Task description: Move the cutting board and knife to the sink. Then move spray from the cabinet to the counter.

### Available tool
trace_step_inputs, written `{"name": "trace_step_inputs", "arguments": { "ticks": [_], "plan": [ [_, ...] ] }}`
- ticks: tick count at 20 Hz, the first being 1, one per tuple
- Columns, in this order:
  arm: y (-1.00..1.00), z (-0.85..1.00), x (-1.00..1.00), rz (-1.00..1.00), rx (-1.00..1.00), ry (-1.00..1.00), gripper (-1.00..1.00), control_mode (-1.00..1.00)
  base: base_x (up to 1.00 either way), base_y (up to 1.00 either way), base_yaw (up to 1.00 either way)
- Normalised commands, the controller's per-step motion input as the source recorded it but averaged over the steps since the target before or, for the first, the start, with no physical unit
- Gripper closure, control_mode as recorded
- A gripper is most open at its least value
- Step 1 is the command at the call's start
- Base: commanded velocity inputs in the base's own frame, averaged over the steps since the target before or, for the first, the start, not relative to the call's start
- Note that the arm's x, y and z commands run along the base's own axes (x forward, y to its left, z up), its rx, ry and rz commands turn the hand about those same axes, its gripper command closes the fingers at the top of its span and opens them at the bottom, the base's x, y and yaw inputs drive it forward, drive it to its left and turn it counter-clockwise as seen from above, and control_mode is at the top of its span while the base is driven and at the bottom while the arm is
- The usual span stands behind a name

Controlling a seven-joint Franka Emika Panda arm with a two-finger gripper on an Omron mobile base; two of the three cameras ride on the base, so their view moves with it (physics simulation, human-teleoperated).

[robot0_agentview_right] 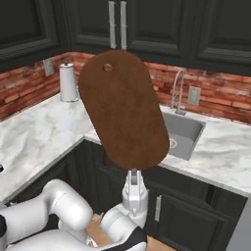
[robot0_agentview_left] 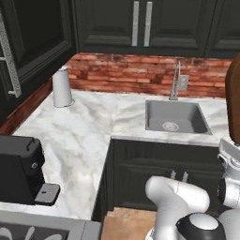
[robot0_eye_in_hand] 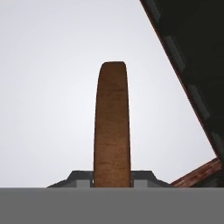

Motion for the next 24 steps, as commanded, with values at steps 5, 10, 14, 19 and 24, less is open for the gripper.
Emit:
{"name": "trace_step_inputs", "arguments": {
  "ticks": [5,10,14,19,24],
  "plan": [
    [0.00,0.00,0.00,0.00,0.00,0.00,1.00,1.00,0.56,0.00,-0.15],
    [0.00,0.00,0.00,0.00,0.00,0.00,1.00,1.00,0.72,0.03,-0.13],
    [0.00,0.00,0.00,0.00,0.00,0.00,1.00,1.00,0.40,-0.06,-0.09],
    [0.00,0.00,0.00,0.00,0.00,0.00,1.00,1.00,0.26,-0.12,-0.04],
    [0.00,0.00,0.00,0.00,0.00,0.00,1.00,1.00,0.31,0.00,-0.05]
  ]
}}
